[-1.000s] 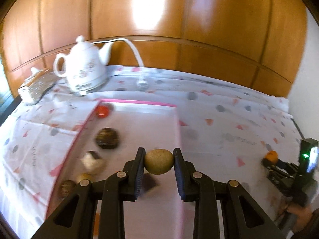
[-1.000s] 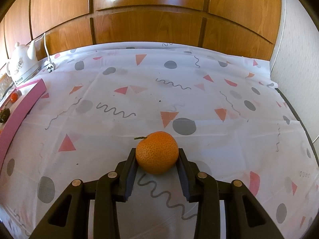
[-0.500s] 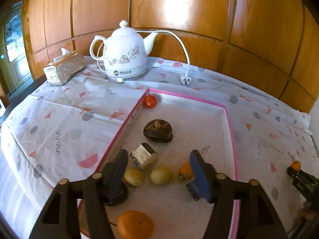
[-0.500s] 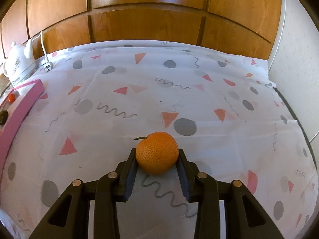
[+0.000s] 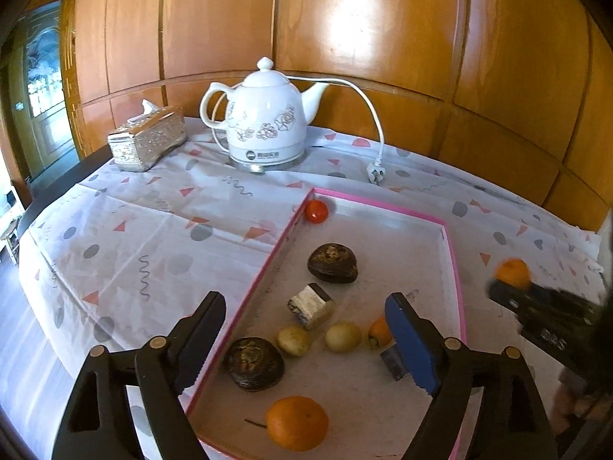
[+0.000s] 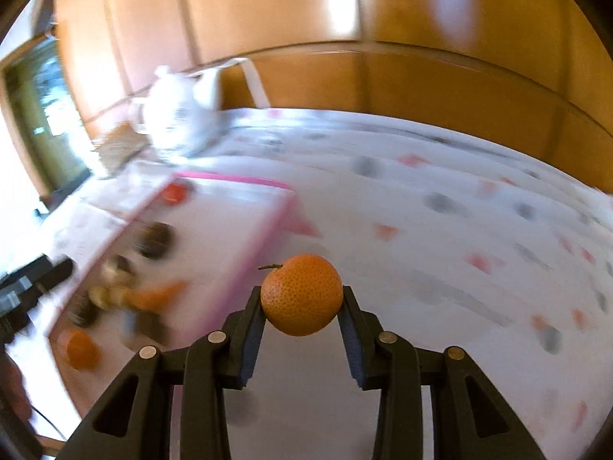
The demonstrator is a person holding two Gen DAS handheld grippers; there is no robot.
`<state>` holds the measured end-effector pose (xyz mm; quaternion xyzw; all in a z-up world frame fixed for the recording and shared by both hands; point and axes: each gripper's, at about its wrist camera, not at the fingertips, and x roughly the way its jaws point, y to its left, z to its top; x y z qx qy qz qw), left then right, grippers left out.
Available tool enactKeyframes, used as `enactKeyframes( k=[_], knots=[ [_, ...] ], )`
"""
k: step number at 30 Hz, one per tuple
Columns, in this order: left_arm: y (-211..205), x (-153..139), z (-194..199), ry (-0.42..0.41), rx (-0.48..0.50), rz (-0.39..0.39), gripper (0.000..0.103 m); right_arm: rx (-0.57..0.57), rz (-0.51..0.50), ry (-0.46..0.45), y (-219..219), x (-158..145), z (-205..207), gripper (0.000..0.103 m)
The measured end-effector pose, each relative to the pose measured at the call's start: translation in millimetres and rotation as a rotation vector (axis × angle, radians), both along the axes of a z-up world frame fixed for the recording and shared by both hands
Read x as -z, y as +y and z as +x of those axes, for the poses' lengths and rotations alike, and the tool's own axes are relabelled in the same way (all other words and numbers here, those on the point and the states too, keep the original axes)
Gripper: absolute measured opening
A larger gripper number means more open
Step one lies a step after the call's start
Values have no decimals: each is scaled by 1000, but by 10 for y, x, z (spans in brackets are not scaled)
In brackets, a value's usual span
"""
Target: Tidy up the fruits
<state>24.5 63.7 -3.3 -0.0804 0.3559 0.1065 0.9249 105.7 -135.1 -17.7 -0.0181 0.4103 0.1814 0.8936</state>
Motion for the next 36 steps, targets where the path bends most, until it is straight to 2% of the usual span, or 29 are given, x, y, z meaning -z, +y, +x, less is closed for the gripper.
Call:
enactKeyframes(
  k=[3,7,10,16,20,26,36],
  knots=[
    [39,-28,-49,-9,-14,5,90,-77,22,6,362,-56,106,38],
    [110,-39,-100,-15,-31,-5,93,-137,-23,38,732,17,217,38],
    [141,-24,-123,-12,-40,-8,96,-145,-57,62,857,107,246,38],
    [152,-18,-165,-15,-48,-7,100,-121,-47,64,810,129,213,47],
    [139,-43,-197,-27,-50,-5,103,-85,-32,36,736,40,141,47],
    [150,-66,-258,-34,-60,-11,103,-5,-25,-47,622,-105,-201,47],
    [80,-119,-398,-60,-58,-25,103,68,-32,-85,498,-85,-591,47]
  ],
)
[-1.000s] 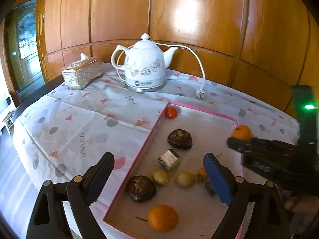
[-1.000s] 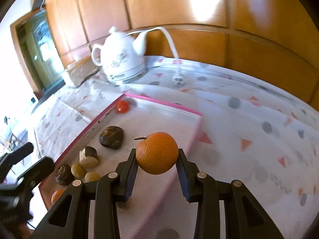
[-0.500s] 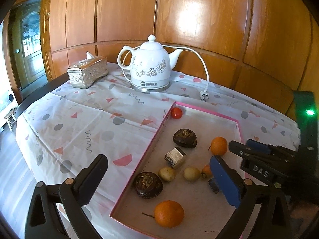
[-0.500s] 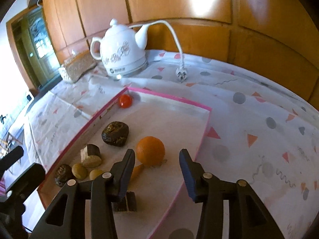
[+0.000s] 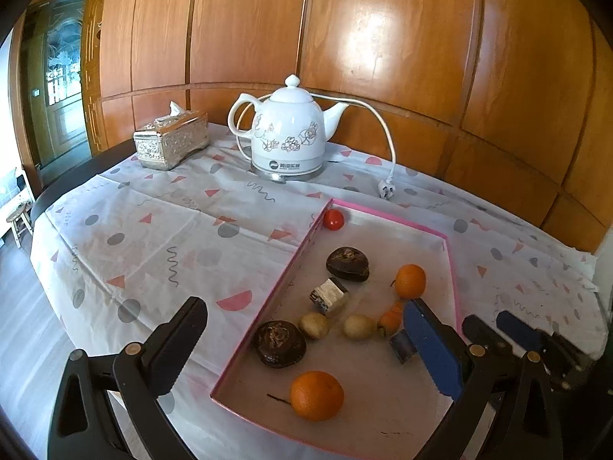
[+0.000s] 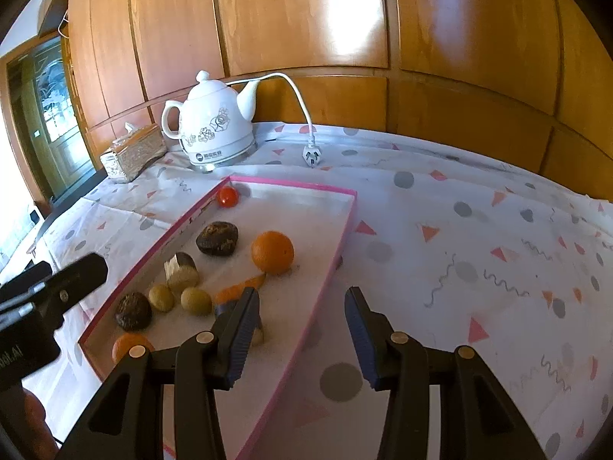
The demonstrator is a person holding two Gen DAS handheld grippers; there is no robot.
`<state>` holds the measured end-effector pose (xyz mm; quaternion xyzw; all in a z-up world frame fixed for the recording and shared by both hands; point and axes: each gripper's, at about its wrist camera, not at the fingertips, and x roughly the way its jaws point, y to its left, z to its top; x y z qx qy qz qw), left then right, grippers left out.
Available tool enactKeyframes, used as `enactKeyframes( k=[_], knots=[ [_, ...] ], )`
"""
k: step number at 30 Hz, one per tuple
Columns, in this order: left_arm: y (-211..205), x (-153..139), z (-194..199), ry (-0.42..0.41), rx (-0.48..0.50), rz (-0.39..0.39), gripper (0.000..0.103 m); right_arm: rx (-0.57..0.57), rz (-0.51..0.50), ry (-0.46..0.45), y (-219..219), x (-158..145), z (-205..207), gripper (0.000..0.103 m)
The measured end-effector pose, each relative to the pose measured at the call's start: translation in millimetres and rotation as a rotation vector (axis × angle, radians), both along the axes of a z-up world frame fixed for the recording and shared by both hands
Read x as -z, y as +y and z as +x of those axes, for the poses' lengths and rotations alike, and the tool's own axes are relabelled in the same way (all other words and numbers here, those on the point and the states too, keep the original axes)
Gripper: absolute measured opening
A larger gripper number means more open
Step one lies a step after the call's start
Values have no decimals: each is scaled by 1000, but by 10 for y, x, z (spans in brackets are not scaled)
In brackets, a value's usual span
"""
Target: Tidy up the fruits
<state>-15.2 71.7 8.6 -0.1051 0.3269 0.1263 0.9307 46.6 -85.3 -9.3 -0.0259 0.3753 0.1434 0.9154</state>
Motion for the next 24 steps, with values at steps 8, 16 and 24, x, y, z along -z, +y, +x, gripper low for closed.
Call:
enactKeyframes(
  k=[8,16,24],
  knots=[
    [-116,-43,-90,-13,-7,47,103,0,9,-13,-34,-7,-131,47],
    [-104,-68,-140,-23,-33,61,103,-6,11,-32,-15,-40,-174,47],
    [-87,-84,-168,-25,-34,53,103,-16,7,-36,12,-43,-198,47]
  ],
)
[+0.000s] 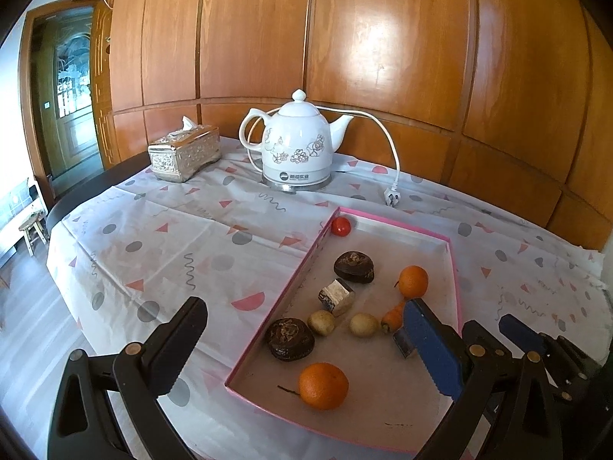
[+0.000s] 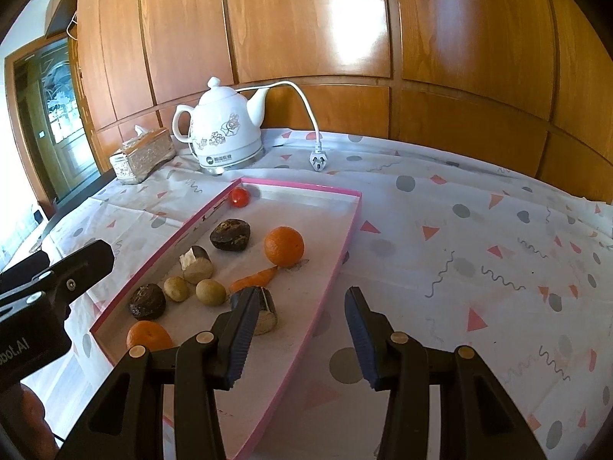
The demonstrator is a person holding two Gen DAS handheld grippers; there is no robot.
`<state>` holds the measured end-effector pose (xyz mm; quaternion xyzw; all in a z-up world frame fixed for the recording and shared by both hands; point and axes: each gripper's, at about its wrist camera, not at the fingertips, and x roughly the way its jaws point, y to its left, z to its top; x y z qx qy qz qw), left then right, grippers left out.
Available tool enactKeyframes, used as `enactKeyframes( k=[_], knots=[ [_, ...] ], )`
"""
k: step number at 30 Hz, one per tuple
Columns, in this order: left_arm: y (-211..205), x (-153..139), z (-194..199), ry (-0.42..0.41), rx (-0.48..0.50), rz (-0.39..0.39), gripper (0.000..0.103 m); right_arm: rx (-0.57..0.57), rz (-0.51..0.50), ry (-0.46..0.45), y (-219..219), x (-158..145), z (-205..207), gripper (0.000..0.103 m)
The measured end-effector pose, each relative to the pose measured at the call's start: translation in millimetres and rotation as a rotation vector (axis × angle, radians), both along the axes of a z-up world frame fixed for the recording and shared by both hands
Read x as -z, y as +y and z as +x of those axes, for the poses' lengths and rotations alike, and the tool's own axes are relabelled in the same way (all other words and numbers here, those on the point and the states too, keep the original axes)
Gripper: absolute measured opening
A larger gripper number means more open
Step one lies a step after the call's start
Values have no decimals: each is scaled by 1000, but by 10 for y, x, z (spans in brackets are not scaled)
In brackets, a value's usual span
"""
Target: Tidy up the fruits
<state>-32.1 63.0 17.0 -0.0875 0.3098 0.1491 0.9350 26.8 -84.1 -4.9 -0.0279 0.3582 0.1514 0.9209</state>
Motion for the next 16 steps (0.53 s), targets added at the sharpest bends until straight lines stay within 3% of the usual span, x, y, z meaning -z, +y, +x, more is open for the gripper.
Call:
enactKeyframes(
  k=[16],
  knots=[
    [0,-51,-9,-10,6,-18,102,-9,-5,7,11,13,-14,47]
  ],
)
